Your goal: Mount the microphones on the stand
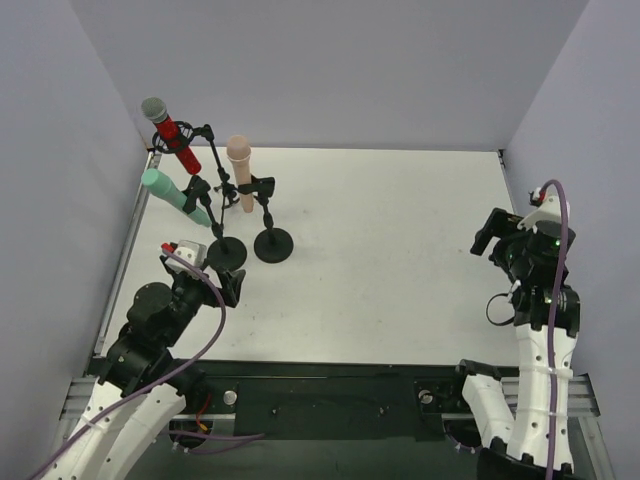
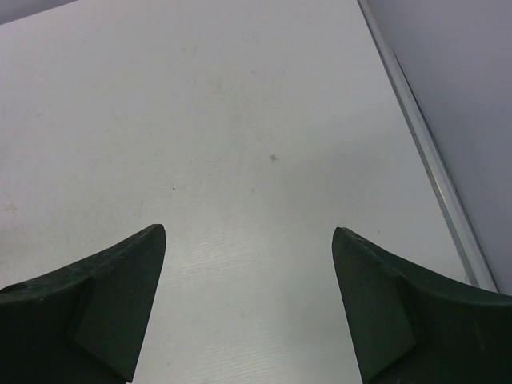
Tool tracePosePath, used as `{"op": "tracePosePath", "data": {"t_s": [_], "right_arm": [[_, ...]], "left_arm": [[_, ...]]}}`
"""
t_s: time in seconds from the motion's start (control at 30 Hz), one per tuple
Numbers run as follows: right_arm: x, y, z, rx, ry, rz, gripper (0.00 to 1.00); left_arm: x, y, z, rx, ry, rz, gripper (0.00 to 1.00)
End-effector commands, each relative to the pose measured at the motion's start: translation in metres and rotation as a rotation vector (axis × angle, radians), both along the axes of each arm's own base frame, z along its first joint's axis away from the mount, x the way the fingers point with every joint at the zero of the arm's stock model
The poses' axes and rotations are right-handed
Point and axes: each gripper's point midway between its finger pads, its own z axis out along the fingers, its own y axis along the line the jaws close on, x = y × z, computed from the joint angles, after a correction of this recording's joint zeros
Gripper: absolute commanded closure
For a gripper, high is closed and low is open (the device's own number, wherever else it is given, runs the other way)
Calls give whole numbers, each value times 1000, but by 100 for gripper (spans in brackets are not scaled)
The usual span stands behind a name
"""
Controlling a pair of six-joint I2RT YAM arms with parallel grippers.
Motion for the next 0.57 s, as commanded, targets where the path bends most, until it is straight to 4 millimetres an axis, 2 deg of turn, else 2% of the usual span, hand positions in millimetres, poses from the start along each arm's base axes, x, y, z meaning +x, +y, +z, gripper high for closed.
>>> {"op": "tracePosePath", "data": {"t_s": [0.0, 0.03, 0.1, 0.23, 0.53], "right_arm": [[-9, -29, -17, 43, -50, -250, 20], [-7, -21, -13, 60, -82, -205, 20], [-8, -17, -20, 60, -71, -175, 18], [-5, -10, -26, 78, -83, -142, 14], [-2, 3, -39, 118, -101, -65, 14]], "left_arm": [[3, 16, 8, -1, -39, 86, 3], [4, 16, 8, 0, -38, 86, 3], [4, 15, 7, 6, -38, 81, 3], [4, 17, 8, 7, -44, 86, 3], [8, 18, 5, 15, -34, 98, 3]]}}
